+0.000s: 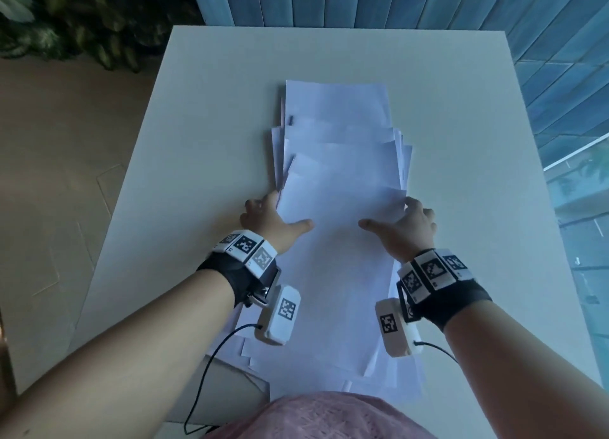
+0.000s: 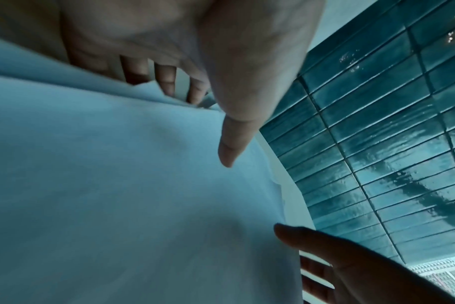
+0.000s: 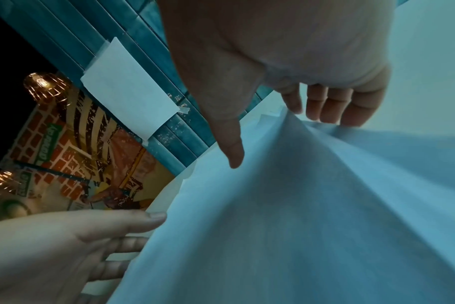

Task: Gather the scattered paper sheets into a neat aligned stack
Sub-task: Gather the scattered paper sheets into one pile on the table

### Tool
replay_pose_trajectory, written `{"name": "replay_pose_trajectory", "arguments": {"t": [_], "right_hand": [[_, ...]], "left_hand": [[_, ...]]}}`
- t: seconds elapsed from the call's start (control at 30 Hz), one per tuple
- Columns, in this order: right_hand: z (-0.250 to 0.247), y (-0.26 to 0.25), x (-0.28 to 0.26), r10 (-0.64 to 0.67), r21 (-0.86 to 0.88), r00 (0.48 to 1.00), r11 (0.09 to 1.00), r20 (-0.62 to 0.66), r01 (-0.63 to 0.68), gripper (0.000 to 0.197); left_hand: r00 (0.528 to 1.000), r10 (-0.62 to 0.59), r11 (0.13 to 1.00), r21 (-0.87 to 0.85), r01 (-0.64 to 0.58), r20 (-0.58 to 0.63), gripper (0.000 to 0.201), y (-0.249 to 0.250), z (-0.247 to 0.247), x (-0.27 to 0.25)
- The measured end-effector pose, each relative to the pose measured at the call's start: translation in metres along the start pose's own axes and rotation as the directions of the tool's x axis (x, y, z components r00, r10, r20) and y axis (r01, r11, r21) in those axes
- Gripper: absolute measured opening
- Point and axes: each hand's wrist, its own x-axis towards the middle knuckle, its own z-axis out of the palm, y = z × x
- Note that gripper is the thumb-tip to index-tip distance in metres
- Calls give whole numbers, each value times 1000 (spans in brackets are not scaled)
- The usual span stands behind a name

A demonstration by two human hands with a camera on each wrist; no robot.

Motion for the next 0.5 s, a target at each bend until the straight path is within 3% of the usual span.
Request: {"name": "replay_pose_trajectory", "arguments": {"t": [0.07, 0.13, 0.27, 0.4, 0.5], "right_hand": [[-6, 6, 0, 25, -12, 999, 1000, -37, -26, 100], [-11, 14, -5, 80, -56, 995, 995, -52, -83, 99], [-1, 22, -26, 108, -176, 994, 979, 9, -104, 93], [11, 13, -29, 74, -184, 996, 981, 48, -64, 82], [5, 20, -15, 112, -28, 993, 993, 41, -111, 67]], "left_hand": [[999, -25, 1000, -20, 24, -42, 91, -4, -8, -1], [995, -69, 995, 70, 74, -76, 90, -14, -12, -7], [998, -62, 973, 222, 61, -1, 91, -23, 1, -24], [999, -25, 995, 92, 23, 20, 92, -10, 14, -27], [999, -41, 997, -66, 41, 1, 85, -12, 10, -21]]}}
